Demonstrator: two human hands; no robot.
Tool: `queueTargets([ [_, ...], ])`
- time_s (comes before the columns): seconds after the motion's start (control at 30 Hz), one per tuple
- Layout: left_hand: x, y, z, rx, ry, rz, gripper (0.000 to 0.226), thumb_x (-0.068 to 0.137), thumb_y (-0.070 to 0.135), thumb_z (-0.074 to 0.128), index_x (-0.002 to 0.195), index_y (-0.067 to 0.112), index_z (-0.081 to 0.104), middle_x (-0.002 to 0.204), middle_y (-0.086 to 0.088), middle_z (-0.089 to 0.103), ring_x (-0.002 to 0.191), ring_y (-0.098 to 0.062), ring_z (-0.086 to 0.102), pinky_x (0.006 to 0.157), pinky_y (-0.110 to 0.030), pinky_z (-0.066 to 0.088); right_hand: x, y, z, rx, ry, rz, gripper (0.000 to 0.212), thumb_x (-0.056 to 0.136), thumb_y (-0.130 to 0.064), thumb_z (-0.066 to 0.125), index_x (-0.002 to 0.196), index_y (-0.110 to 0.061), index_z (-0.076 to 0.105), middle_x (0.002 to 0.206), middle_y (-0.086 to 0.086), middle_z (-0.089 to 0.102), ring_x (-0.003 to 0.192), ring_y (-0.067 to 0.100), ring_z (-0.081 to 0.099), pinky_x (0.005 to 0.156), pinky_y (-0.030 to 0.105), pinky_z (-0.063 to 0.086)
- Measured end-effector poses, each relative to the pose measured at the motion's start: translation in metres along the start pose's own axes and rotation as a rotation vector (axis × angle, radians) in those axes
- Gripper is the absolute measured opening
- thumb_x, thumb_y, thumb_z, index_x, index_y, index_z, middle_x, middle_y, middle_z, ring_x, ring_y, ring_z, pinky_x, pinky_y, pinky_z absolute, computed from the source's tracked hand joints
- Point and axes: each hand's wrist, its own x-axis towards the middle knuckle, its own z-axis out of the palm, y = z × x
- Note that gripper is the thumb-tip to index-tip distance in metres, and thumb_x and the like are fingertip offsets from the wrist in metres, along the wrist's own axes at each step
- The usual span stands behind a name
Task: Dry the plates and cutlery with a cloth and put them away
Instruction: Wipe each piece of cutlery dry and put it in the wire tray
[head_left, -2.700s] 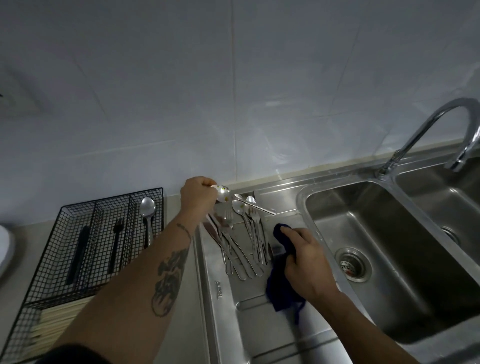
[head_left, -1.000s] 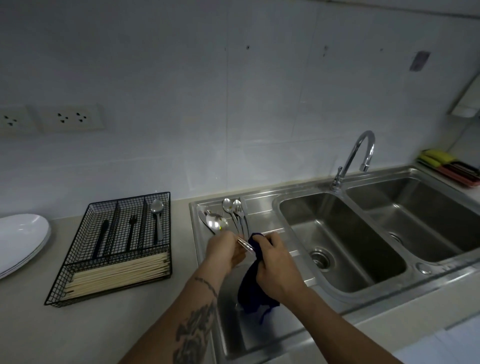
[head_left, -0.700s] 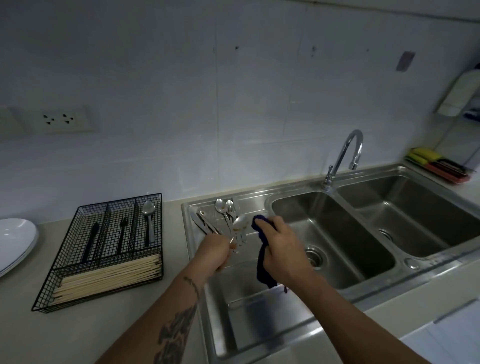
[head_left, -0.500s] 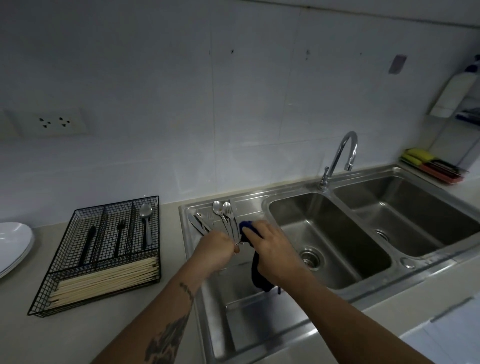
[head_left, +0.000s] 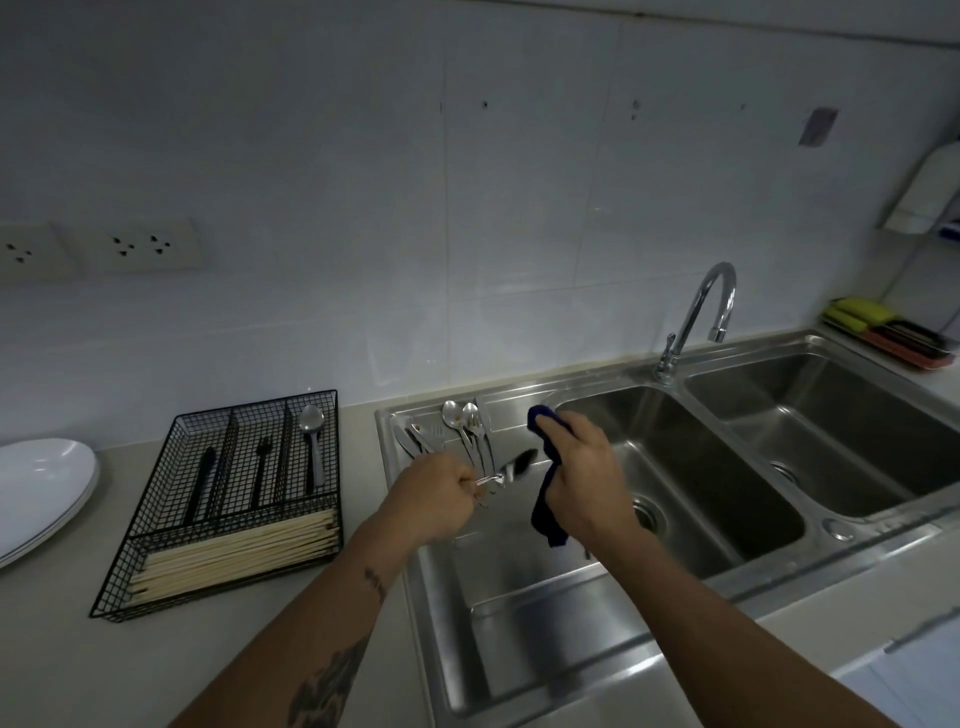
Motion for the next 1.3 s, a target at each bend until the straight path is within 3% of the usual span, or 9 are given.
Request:
queueTargets([
  [0.2, 0.007, 0.006, -0.013, -0.037, 0.048, 0.028, 0.024, 0.092, 0.009, 0.053, 0.087, 0.009, 0.076, 0.078, 0.001, 0.07, 0.065, -0.009, 0.061, 0.057, -0.021, 0.044, -0.014, -0.019, 0.001, -0.032, -0.134, -0.267, 0.064, 0.07, 0.004, 0.064, 0.132, -0.009, 0.055, 0.13, 0.007, 0.053, 0.115, 0.024, 0.051, 0.1, 0.034, 0.044],
  [0.37, 0.002, 0.004, -0.011, -0.1, 0.05, 0.02, 0.023, 0.091, 0.007, 0.054, 0.079, 0.003, 0.074, 0.086, 0.003, 0.075, 0.071, -0.002, 0.066, 0.061, -0.021, 0.053, -0.016, -0.004, 0.01, 0.03, -0.105, -0.052, 0.066, 0.07, 0.007, 0.065, 0.133, -0.009, 0.054, 0.131, 0.008, 0.053, 0.115, 0.026, 0.051, 0.096, 0.042, 0.048],
  [0.53, 0.001, 0.006, -0.01, -0.135, 0.037, 0.032, 0.017, 0.093, 0.019, 0.064, 0.085, 0.011, 0.076, 0.071, 0.001, 0.068, 0.058, -0.002, 0.054, 0.05, -0.007, 0.038, -0.023, -0.016, 0.009, 0.001, -0.155, -0.293, 0.071, 0.069, 0.005, 0.068, 0.136, -0.013, 0.051, 0.137, 0.004, 0.049, 0.123, 0.022, 0.047, 0.101, 0.034, 0.045],
  [0.67, -0.003, 0.004, -0.004, -0.126, 0.016, 0.008, 0.013, 0.094, 0.022, 0.064, 0.09, 0.017, 0.076, 0.071, 0.006, 0.064, 0.06, -0.004, 0.053, 0.054, -0.014, 0.037, -0.021, -0.003, 0.01, 0.006, -0.129, -0.125, 0.066, 0.07, 0.005, 0.066, 0.132, -0.013, 0.054, 0.13, 0.003, 0.054, 0.113, 0.023, 0.052, 0.095, 0.04, 0.049],
  [0.8, -0.003, 0.005, -0.006, -0.128, 0.001, 0.01, 0.015, 0.096, 0.021, 0.061, 0.089, 0.017, 0.074, 0.079, -0.001, 0.068, 0.066, -0.011, 0.057, 0.059, -0.022, 0.043, -0.028, -0.014, 0.009, 0.006, -0.149, -0.305, 0.066, 0.07, 0.006, 0.065, 0.133, -0.013, 0.055, 0.133, 0.003, 0.053, 0.118, 0.021, 0.049, 0.102, 0.032, 0.043],
  [0.97, -0.007, 0.004, -0.01, -0.038, -0.016, 0.03, 0.024, 0.099, 0.017, 0.053, 0.094, 0.006, 0.074, 0.067, 0.003, 0.061, 0.05, -0.003, 0.045, 0.05, -0.02, 0.035, -0.024, 0.013, 0.006, 0.118, -0.071, 0.103, 0.063, 0.072, 0.01, 0.054, 0.131, -0.013, 0.058, 0.13, 0.003, 0.056, 0.11, 0.026, 0.056, 0.093, 0.031, 0.048],
  [1.03, -0.006, 0.002, -0.013, -0.051, -0.035, 0.006, 0.027, 0.1, 0.014, 0.049, 0.095, 0.005, 0.074, 0.065, 0.011, 0.059, 0.054, -0.004, 0.051, 0.054, -0.026, 0.047, -0.023, 0.011, 0.001, 0.125, -0.03, 0.116, 0.063, 0.074, 0.011, 0.053, 0.132, -0.011, 0.057, 0.133, 0.005, 0.054, 0.114, 0.025, 0.053, 0.098, 0.031, 0.046],
  [1.1, -0.004, 0.002, -0.014, -0.081, -0.058, -0.011, 0.028, 0.1, 0.013, 0.048, 0.094, 0.003, 0.073, 0.071, -0.001, 0.067, 0.061, -0.011, 0.057, 0.066, -0.038, 0.057, -0.021, -0.002, -0.003, 0.121, -0.001, 0.068, 0.062, 0.076, 0.01, 0.055, 0.134, -0.011, 0.054, 0.135, 0.004, 0.052, 0.117, 0.021, 0.05, 0.101, 0.032, 0.044],
  [1.3, -0.002, 0.016, -0.013, -0.168, -0.039, 0.007, 0.029, 0.098, 0.01, 0.051, 0.076, 0.015, 0.07, 0.068, 0.01, 0.064, 0.053, 0.004, 0.056, 0.052, -0.012, 0.041, -0.027, -0.019, 0.008, -0.049, -0.116, -0.215, 0.067, 0.068, 0.004, 0.069, 0.132, -0.011, 0.055, 0.133, 0.006, 0.053, 0.124, 0.027, 0.047, 0.103, 0.04, 0.044],
])
